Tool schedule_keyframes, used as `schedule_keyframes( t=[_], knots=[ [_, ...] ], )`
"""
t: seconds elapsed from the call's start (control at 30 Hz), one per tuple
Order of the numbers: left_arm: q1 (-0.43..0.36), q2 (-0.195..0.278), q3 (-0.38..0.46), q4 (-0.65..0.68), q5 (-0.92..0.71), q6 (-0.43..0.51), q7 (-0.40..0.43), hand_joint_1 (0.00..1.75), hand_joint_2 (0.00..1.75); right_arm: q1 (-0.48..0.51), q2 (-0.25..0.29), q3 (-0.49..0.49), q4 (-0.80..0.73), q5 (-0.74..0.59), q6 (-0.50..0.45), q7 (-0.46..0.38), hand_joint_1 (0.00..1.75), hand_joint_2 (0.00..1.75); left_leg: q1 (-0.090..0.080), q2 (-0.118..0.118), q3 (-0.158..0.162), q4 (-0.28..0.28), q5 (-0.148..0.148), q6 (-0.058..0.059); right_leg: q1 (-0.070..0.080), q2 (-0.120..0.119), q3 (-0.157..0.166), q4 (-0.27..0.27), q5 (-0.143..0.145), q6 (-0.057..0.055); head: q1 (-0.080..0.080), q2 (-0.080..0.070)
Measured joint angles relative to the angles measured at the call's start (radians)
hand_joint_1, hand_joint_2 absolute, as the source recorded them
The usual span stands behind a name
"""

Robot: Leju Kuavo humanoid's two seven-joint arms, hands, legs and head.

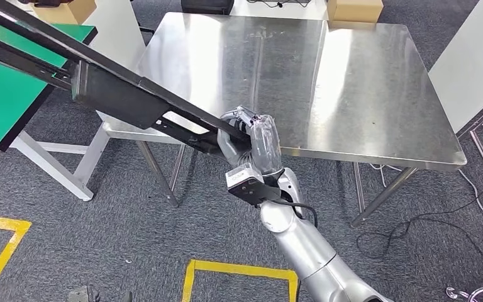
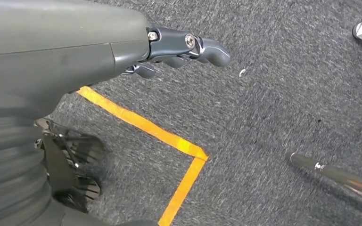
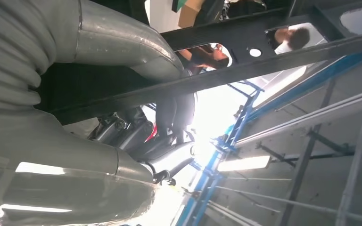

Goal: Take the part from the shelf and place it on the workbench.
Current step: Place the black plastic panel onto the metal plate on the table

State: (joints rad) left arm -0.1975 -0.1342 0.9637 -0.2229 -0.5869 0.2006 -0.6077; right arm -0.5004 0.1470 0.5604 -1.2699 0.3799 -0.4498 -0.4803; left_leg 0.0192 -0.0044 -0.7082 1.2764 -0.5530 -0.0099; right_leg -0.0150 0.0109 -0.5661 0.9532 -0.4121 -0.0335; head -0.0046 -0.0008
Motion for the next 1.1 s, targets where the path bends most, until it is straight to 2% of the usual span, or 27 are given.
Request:
schedule_keyframes(
  t=[0.03, 0.07, 0.1, 0.13, 0.17, 0.2, 0.23, 0.33, 0.37, 0.4, 0.47, 0.5, 0.53, 0.57, 0.6, 0.63, 0.67, 0.7, 0.73, 0.8, 0.87, 0.9, 1.0, 1.03, 1.07, 1.1],
  knots=[
    [0.0, 0.0, 0.0, 0.0, 0.0, 0.0, 0.0, 0.0, 1.75, 0.003, 0.0, -0.001, 0.0, 0.0, 0.0, 0.0, 1.75, 1.75, 0.002, 0.0, -0.019, 0.006, -0.003, -0.002, 0.001, 0.002, 0.009, 0.0, -0.008, 0.001, -0.001, 0.0],
    [0.001, 0.0, 0.0, 0.0, 0.0, 0.0, 0.0, 0.0, 1.75, 0.005, 0.0, -0.002, 0.0, 0.0, 0.0, 0.0, 1.75, 1.75, 0.002, 0.0, -0.019, -0.025, 0.019, -0.001, 0.003, 0.005, 0.02, 0.001, -0.016, 0.002, -0.001, 0.0],
    [0.001, 0.0, 0.0, 0.0, 0.0, 0.0, 0.0, 0.0, 1.75, 0.007, 0.0, -0.003, 0.0, 0.0, 0.0, 0.0, 1.75, 1.75, 0.002, 0.001, -0.005, -0.083, 0.06, 0.004, 0.004, 0.006, 0.032, 0.001, -0.025, 0.004, -0.001, 0.0],
    [0.001, 0.0, 0.0, 0.0, 0.0, 0.0, 0.0, 0.0, 1.75, 0.007, 0.0, -0.004, 0.0, 0.001, 0.0, 0.0, 1.75, 1.75, 0.0, 0.001, 0.02, -0.159, 0.114, 0.013, 0.005, 0.007, 0.044, 0.0, -0.034, 0.006, -0.001, 0.0],
    [0.0, 0.001, 0.0, 0.0, 0.0, -0.001, 0.0, 0.0, 1.75, 0.008, 0.001, -0.004, 0.0, 0.003, -0.001, 0.0, 1.75, 1.75, -0.003, 0.002, 0.043, -0.222, 0.152, 0.022, 0.008, 0.008, 0.055, -0.001, -0.043, 0.01, 0.0, 0.0],
    [0.0, 0.001, 0.0, 0.0, 0.0, -0.002, 0.0, 0.0, 1.75, 0.007, 0.001, -0.005, -0.001, 0.005, -0.003, 0.0, 1.75, 1.75, -0.008, 0.002, 0.06, -0.265, 0.175, 0.031, 0.01, 0.008, 0.061, -0.002, -0.05, 0.015, 0.0, 0.0],
    [0.0, 0.002, 0.0, 0.0, -0.001, -0.002, 0.0, 0.0, 1.75, 0.008, 0.001, -0.006, -0.002, 0.008, -0.005, 0.0, 1.75, 1.75, -0.013, 0.002, 0.069, -0.289, 0.184, 0.04, 0.012, 0.008, 0.066, -0.001, -0.053, 0.021, 0.0, 0.0],
    [-0.001, 0.001, 0.0, 0.0, -0.003, -0.006, 0.001, 0.0, 1.75, 0.01, 0.0, -0.009, -0.007, 0.021, -0.011, 0.0, 1.75, 1.75, -0.017, 0.002, 0.094, -0.306, 0.179, 0.063, 0.02, 0.005, 0.063, 0.019, -0.057, 0.038, 0.0, 0.0],
    [-0.001, 0.001, 0.0, 0.0, -0.004, -0.007, 0.001, 0.0, 1.75, 0.009, 0.0, -0.01, -0.009, 0.024, -0.012, 0.001, 1.75, 1.75, -0.015, 0.001, 0.104, -0.312, 0.179, 0.069, 0.02, 0.004, 0.046, 0.049, -0.062, 0.039, 0.001, 0.0],
    [-0.002, 0.001, 0.0, 0.0, -0.004, -0.009, 0.001, 0.0, 1.75, 0.009, -0.001, -0.011, -0.01, 0.027, -0.014, 0.001, 1.75, 1.75, -0.012, 0.0, 0.112, -0.317, 0.179, 0.073, 0.018, 0.003, 0.015, 0.102, -0.073, 0.038, 0.002, 0.0],
    [-0.004, 0.001, 0.0, 0.0, -0.006, -0.011, 0.001, 0.0, 1.75, 0.011, -0.004, -0.012, -0.011, 0.03, -0.017, 0.001, 1.75, 1.75, -0.012, -0.001, 0.12, -0.318, 0.171, 0.078, 0.012, 0.001, -0.076, 0.242, -0.112, 0.034, 0.004, 0.0],
    [-0.004, 0.0, 0.0, 0.0, -0.006, -0.011, 0.002, 0.0, 1.75, 0.014, -0.007, -0.013, -0.011, 0.033, -0.018, 0.001, 1.75, 1.75, -0.012, -0.002, 0.124, -0.318, 0.165, 0.077, 0.008, 0.001, -0.118, 0.294, -0.133, 0.036, 0.005, 0.0],
    [-0.003, 0.0, 0.0, 0.0, -0.006, -0.011, 0.002, 0.0, 1.75, 0.017, -0.009, -0.013, -0.011, 0.036, -0.019, 0.002, 1.75, 1.75, -0.012, -0.004, 0.13, -0.318, 0.158, 0.075, 0.005, 0.001, -0.145, 0.313, -0.144, 0.042, 0.005, 0.0],
    [-0.003, -0.002, 0.0, 0.0, -0.007, -0.011, 0.003, 0.0, 1.75, 0.02, -0.011, -0.013, -0.011, 0.039, -0.019, 0.002, 1.75, 1.75, -0.011, -0.005, 0.137, -0.317, 0.151, 0.072, 0.002, 0.0, -0.153, 0.295, -0.136, 0.053, 0.006, 0.0],
    [-0.002, -0.003, 0.0, 0.0, -0.007, -0.011, 0.004, 0.0, 1.75, 0.021, -0.012, -0.013, -0.011, 0.041, -0.019, 0.003, 1.75, 1.75, -0.01, -0.007, 0.146, -0.316, 0.142, 0.067, -0.003, -0.002, -0.142, 0.239, -0.105, 0.068, 0.006, 0.0],
    [-0.002, -0.005, 0.0, 0.0, -0.007, -0.011, 0.005, 0.0, 1.75, 0.021, -0.013, -0.013, -0.011, 0.041, -0.02, 0.003, 1.75, 1.75, -0.01, -0.008, 0.155, -0.314, 0.133, 0.062, -0.007, -0.005, -0.119, 0.161, -0.059, 0.082, 0.006, 0.0],
    [-0.002, -0.005, 0.0, 0.0, -0.007, -0.011, 0.006, 0.0, 1.75, 0.021, -0.013, -0.013, -0.011, 0.042, -0.02, 0.003, 1.75, 1.75, -0.01, -0.008, 0.164, -0.31, 0.122, 0.055, -0.01, -0.01, -0.098, 0.09, -0.017, 0.089, 0.007, 0.0],
    [-0.003, -0.005, 0.0, 0.0, -0.007, -0.011, 0.006, 0.0, 1.75, 0.021, -0.013, -0.013, -0.012, 0.042, -0.02, 0.003, 1.75, 1.75, -0.012, -0.008, 0.168, -0.307, 0.112, 0.047, -0.01, -0.015, -0.079, 0.037, 0.011, 0.086, 0.008, 0.0],
    [-0.003, -0.005, 0.0, 0.0, -0.007, -0.011, 0.006, 0.0, 1.75, 0.021, -0.013, -0.013, -0.012, 0.042, -0.021, 0.004, 1.75, 1.75, -0.014, -0.007, 0.17, -0.304, 0.105, 0.04, -0.009, -0.017, -0.07, 0.013, 0.026, 0.076, 0.008, 0.0],
    [-0.004, -0.005, 0.0, 0.0, -0.008, -0.011, 0.007, 0.0, 1.75, 0.021, -0.013, -0.014, -0.014, 0.042, -0.023, 0.004, 1.75, 1.75, -0.013, -0.005, 0.173, -0.297, 0.096, 0.027, -0.009, -0.015, -0.061, 0.012, 0.027, 0.047, 0.006, 0.0],
    [-0.004, -0.005, 0.0, 0.0, -0.008, -0.01, 0.007, 0.0, 1.75, 0.02, -0.011, -0.015, -0.015, 0.042, -0.023, 0.004, 1.75, 1.75, -0.006, -0.002, 0.16, -0.259, 0.088, 0.018, -0.014, -0.01, -0.046, 0.011, 0.025, 0.03, 0.004, 0.0],
    [-0.005, -0.005, 0.0, 0.0, -0.008, -0.01, 0.007, 0.0, 1.75, 0.019, -0.009, -0.016, -0.016, 0.043, -0.023, 0.004, 1.75, 1.75, -0.002, 0.0, 0.136, -0.216, 0.078, 0.013, -0.014, -0.008, -0.037, 0.011, 0.02, 0.022, 0.003, 0.0],
    [-0.004, -0.005, 0.0, 0.0, -0.008, -0.009, 0.007, 0.0, 1.75, 0.02, -0.007, -0.017, -0.016, 0.044, -0.024, 0.004, 1.75, 1.75, 0.003, 0.001, 0.019, -0.034, 0.013, 0.001, -0.005, -0.006, -0.015, 0.011, 0.0, 0.006, 0.001, 0.0],
    [-0.004, -0.005, 0.0, 0.0, -0.008, -0.009, 0.007, 0.0, 1.75, 0.022, -0.007, -0.018, -0.016, 0.046, -0.025, 0.004, 1.75, 1.75, 0.003, 0.001, -0.009, -0.006, 0.001, 0.0, -0.002, -0.004, -0.008, 0.011, -0.007, 0.004, 0.001, 0.0],
    [-0.004, -0.005, 0.0, 0.0, -0.008, -0.009, 0.008, 0.0, 1.75, 0.023, -0.008, -0.019, -0.016, 0.05, -0.027, 0.005, 1.75, 1.75, 0.003, 0.001, -0.021, -0.013, 0.01, 0.003, 0.002, -0.001, 0.002, 0.011, -0.015, 0.004, 0.0, 0.0],
    [-0.004, -0.005, -0.001, 0.0, -0.009, -0.009, 0.009, 0.0, 1.75, 0.024, -0.008, -0.02, -0.016, 0.056, -0.032, 0.006, 1.75, 1.75, 0.001, 0.001, -0.014, -0.053, 0.041, 0.009, 0.006, 0.001, 0.013, 0.011, -0.023, 0.005, 0.0, 0.0]
  ],
)
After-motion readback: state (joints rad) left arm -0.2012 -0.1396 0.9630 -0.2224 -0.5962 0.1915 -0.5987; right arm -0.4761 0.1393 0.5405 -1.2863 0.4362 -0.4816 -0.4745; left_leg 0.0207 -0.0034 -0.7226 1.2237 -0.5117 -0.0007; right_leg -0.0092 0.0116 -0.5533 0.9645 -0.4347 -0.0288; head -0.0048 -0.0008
